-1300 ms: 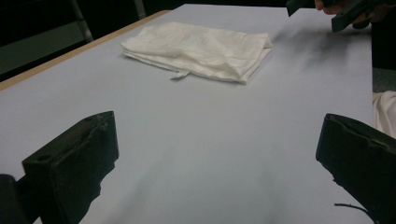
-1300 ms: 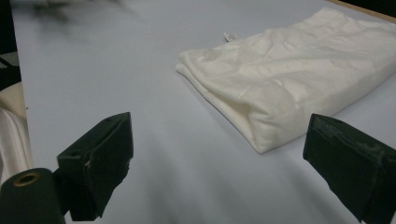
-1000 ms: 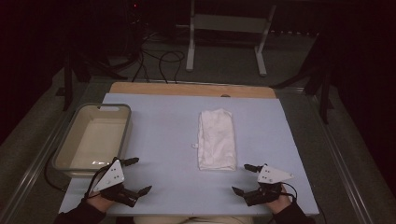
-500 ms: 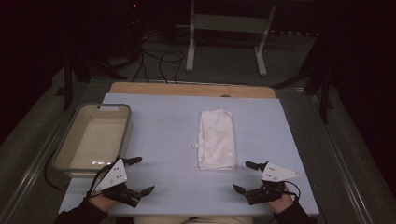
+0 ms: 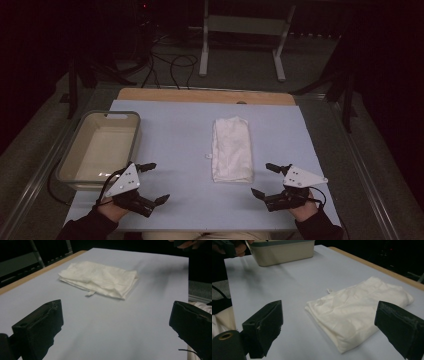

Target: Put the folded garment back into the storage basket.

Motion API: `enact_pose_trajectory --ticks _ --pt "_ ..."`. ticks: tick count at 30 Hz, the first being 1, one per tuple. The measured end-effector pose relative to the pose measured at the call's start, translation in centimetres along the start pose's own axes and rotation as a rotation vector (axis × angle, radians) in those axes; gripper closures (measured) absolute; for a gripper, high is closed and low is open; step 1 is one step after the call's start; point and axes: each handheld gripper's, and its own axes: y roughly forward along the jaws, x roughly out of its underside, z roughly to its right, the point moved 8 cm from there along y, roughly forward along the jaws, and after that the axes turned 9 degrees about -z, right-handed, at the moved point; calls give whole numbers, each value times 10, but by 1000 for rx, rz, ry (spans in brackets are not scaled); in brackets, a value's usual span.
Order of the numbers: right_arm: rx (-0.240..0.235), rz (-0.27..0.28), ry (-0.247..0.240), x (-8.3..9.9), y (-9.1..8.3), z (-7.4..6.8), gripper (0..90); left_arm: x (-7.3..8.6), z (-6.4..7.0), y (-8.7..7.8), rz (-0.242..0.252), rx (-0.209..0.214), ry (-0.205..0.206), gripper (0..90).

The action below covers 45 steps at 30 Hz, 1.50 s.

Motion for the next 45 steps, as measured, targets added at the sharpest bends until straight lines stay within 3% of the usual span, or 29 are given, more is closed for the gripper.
enact_pose_trajectory --ticks 18,33,38,45 --pt "72 52 -6 -40 -10 29 81 -31 -10 5 -9 6 21 1" --pt "91 59 9 -58 7 51 81 -57 -18 21 -24 33 16 1" --pt "75 65 28 -63 14 58 82 -64 -16 31 -19 46 16 1" --pt "92 61 48 -68 22 71 82 -70 -10 45 -28 68 22 1"
